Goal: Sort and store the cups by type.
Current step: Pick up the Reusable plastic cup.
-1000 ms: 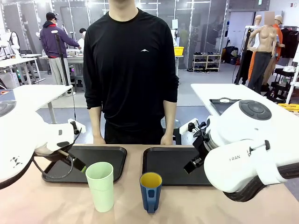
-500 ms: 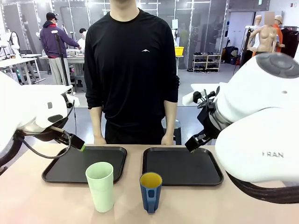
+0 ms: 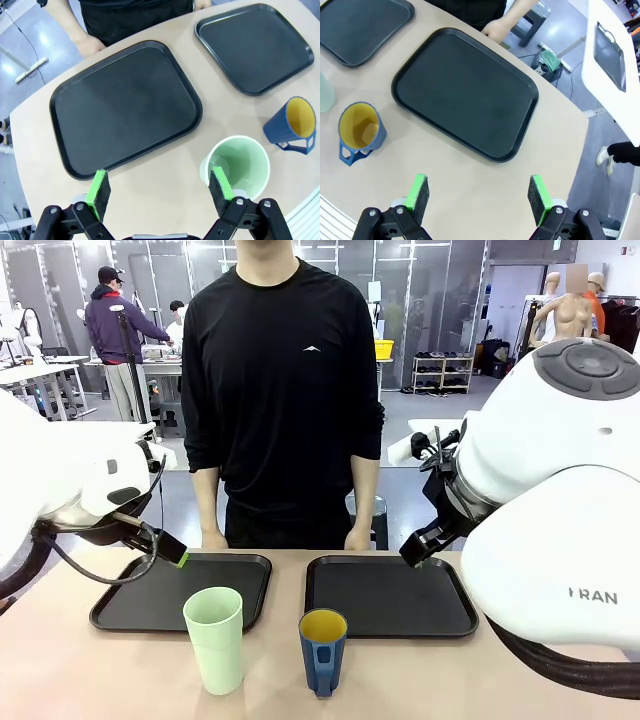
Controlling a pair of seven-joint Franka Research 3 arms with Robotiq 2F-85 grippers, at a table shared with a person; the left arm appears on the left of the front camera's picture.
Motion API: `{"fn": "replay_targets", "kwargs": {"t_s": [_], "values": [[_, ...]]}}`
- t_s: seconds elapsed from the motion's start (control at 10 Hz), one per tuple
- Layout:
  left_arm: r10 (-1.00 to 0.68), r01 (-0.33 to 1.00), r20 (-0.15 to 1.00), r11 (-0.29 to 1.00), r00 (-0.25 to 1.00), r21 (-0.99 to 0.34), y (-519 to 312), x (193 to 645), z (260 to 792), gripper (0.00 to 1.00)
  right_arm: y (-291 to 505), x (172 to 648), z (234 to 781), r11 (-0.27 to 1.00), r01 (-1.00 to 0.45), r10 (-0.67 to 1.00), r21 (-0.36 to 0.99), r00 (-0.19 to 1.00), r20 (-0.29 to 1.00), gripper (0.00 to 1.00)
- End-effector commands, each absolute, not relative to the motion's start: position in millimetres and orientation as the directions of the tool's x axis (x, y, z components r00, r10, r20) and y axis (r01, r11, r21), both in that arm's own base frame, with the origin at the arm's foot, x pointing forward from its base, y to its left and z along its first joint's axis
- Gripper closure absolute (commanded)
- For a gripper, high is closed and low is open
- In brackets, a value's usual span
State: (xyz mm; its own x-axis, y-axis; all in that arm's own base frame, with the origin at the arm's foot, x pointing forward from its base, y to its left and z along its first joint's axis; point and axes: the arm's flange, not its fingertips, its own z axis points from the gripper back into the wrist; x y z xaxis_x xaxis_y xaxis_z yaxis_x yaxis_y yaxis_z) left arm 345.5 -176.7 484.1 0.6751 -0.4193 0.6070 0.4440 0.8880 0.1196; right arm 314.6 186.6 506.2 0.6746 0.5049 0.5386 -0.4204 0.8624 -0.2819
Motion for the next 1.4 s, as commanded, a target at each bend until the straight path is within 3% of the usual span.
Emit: {"fn": "replay_targets", "kwargs": {"t_s": [0.0,0.3,0.4,0.8,1.3], "values": [[-0.433,0.439,0.611,0.885,0.662,0.152,-174.1,336.6,483.9,0.00,185.4,313.0,502.0,0.870,-0.382,0.494,-0.313,0.677,0.545,0.00],[-0.395,0.369,0.582,0.914,0.711,0.169,-124.7,348.0,470.2,0.00,135.5,343.0,487.4,0.919,-0.322,0.394,-0.227,0.723,0.567,0.00],[-0.329,0.286,0.579,0.944,0.746,0.167,-103.8,357.7,460.1,0.00,116.3,359.8,475.4,0.937,-0.308,0.346,-0.165,0.747,0.568,0.00],[-0.150,0.157,0.537,0.987,0.830,0.033,-39.2,395.4,413.9,0.00,52.7,412.8,428.2,0.974,-0.221,0.169,0.041,0.840,0.516,0.00],[-0.075,0.093,0.542,0.996,0.837,-0.006,-14.7,407.9,399.2,0.00,35.8,431.9,406.0,0.977,-0.187,0.113,0.107,0.869,0.481,0.00]]}}
